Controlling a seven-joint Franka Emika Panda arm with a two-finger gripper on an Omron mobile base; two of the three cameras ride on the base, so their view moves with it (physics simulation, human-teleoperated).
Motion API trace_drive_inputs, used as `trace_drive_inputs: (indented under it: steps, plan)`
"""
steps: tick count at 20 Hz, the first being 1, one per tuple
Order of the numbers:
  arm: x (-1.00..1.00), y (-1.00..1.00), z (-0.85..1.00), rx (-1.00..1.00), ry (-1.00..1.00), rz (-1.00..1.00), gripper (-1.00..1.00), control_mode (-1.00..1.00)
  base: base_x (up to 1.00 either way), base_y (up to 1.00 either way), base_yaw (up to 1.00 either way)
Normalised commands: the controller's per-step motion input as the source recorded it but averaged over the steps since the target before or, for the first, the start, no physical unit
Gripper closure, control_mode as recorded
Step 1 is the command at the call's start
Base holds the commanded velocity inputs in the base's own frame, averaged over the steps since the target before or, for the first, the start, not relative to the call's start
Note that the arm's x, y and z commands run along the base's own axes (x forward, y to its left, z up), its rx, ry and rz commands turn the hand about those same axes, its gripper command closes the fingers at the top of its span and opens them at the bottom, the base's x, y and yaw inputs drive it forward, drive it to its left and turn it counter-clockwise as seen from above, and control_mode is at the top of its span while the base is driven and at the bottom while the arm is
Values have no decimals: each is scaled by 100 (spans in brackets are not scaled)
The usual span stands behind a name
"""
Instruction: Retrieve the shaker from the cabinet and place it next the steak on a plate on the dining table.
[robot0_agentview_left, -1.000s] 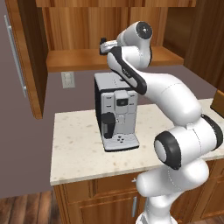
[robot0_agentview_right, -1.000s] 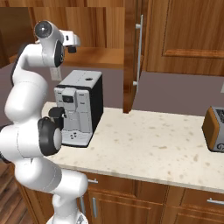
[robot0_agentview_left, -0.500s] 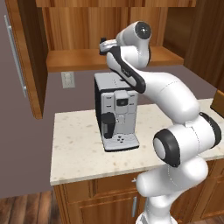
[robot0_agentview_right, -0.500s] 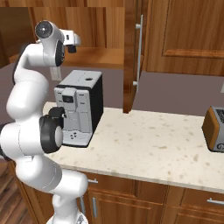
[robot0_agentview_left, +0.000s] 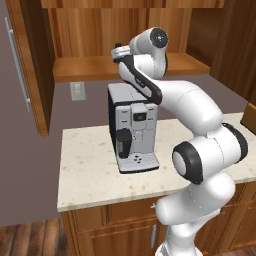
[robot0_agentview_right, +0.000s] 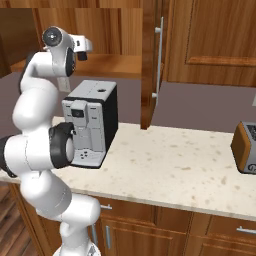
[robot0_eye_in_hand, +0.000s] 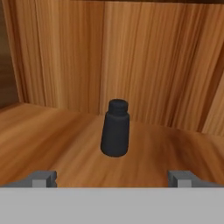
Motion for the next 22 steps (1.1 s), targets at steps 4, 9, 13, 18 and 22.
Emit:
trace_drive_inputs:
  steps: [4, 9, 13, 18, 22]
  plan:
    - [21, 0, 0, 2, 2, 0, -100, -100, 0, 0, 0]
    - [23, 0, 0, 2, 3, 0, -100, -100, 0, 0, 0]
    - [21, 0, 0, 0, 0, 0, -100, -100, 0, 0, 0]
    - [20, 1, 0, 0, 0, 0, -100, -100, 0, 0, 0]
    - [25, 0, 0, 0, 0, 0, -100, -100, 0, 0, 0]
